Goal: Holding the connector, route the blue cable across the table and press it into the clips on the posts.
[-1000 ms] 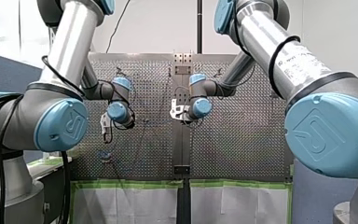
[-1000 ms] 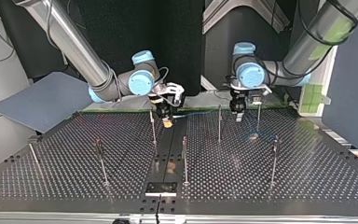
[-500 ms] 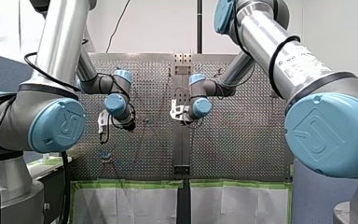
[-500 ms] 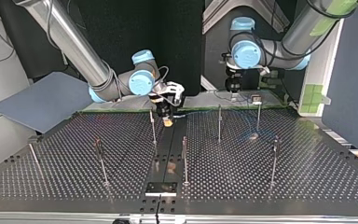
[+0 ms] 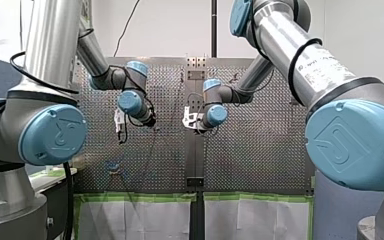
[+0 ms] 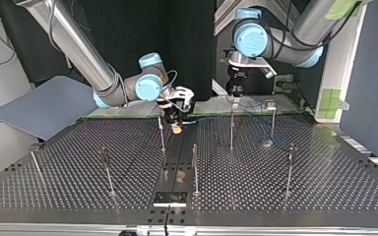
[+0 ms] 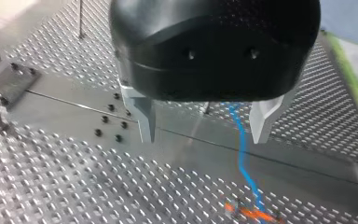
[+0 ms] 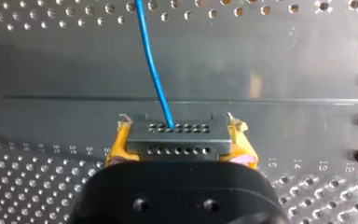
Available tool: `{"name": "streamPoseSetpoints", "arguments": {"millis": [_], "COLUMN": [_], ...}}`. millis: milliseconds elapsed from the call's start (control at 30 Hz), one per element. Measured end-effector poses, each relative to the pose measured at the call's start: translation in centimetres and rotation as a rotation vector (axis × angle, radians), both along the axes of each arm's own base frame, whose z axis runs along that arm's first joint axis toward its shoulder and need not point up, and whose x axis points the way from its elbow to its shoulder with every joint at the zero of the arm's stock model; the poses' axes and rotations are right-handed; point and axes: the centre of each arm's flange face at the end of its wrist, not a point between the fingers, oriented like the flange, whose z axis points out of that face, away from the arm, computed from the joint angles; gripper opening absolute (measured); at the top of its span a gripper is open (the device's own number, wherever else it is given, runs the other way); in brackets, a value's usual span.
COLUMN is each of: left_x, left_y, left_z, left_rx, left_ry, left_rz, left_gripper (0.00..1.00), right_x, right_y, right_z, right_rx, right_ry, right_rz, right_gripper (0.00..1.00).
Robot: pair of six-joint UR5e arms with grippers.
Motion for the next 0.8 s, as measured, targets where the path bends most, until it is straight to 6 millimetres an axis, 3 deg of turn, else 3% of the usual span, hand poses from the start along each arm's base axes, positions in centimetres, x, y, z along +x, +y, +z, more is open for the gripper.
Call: {"name": "streamPoseSetpoints", "arguments": {"millis": [600,800], "left_x": [2.1,2.7], "left_y": [-7.9,-7.8], "left_z": [-1.1,-3.7], "left_rx": [-0.041,-0.024], "left_ry": [-0.05,-0.003], "left_rz": [-0.08,-0.072], "left_gripper": [1.0,1.0], "right_x": [-0.4,-0.4], "right_y": [-0.4,-0.4], "right_z": [0.0,0.0], "right_rx": [0.001,0.002], "right_ry": [0.0,0.0], "right_rz": [-0.009,-0.01], "right_gripper": [0.0,0.0]}}
